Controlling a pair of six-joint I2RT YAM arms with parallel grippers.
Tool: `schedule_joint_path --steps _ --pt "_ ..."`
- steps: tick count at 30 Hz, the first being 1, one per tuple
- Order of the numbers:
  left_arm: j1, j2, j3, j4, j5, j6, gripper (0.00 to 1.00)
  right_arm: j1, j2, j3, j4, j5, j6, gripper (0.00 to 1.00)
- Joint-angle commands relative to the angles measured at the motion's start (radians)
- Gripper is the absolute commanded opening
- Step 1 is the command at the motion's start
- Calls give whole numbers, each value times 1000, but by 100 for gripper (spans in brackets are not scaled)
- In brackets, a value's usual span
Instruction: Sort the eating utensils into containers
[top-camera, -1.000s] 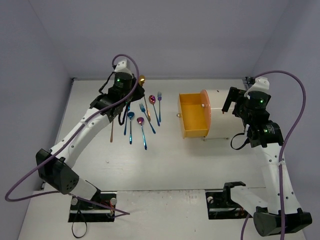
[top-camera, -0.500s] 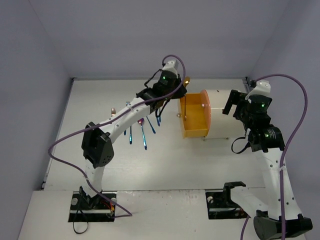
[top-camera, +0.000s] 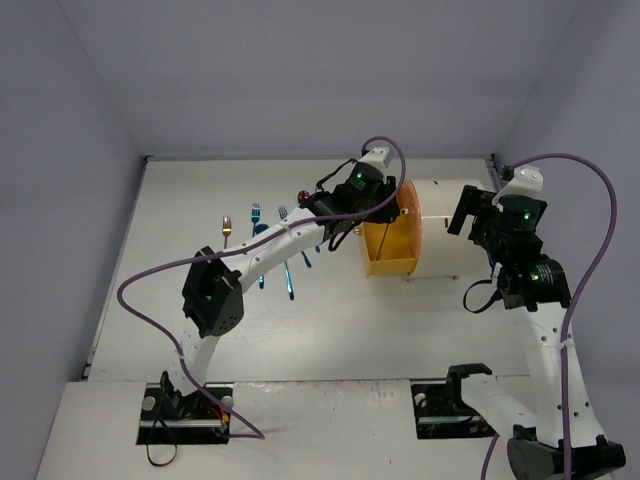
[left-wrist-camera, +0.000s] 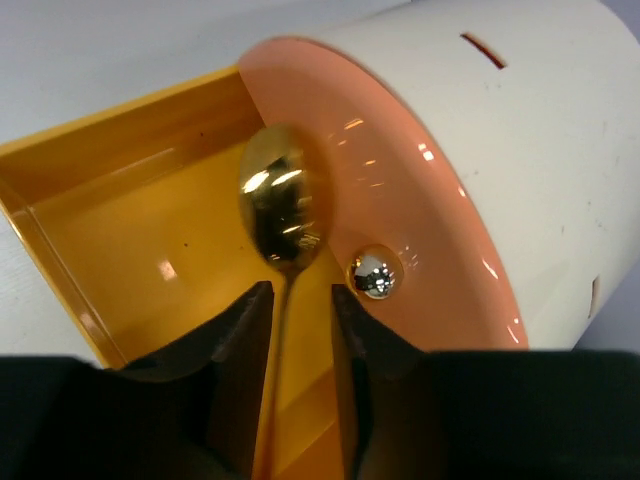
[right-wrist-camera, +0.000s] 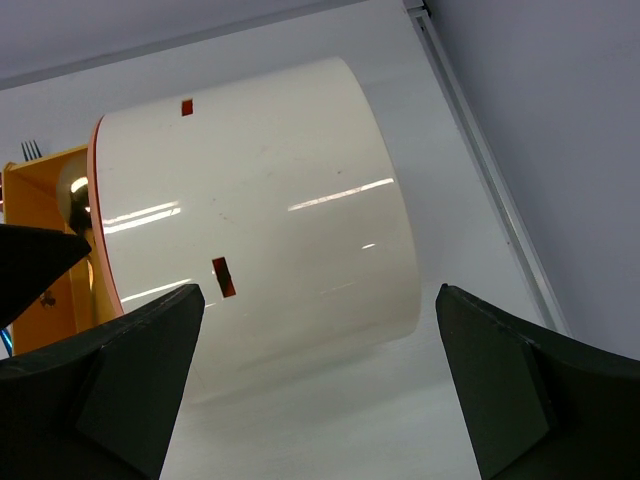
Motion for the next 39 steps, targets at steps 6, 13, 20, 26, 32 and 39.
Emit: schedule_joint_path --steps 6,13,20,26,32,39 --pt "-5 -111 56 -63 -124 144 56 10 13 11 42 45 -18 100" --pt "35 -281 -106 -138 -374 112 56 12 8 12 43 54 -19 100" --pt "177 -397 -454 -150 -308 -76 56 13 1 13 41 56 -19 100" --pt "254 -332 -568 -141 -239 -121 56 16 -13 5 38 58 -18 100" --pt "297 -225 -581 -135 -239 -111 55 16 -29 5 31 61 -19 100" --pt "338 -125 -585 -120 -237 -122 48 18 -53 5 23 73 -24 100"
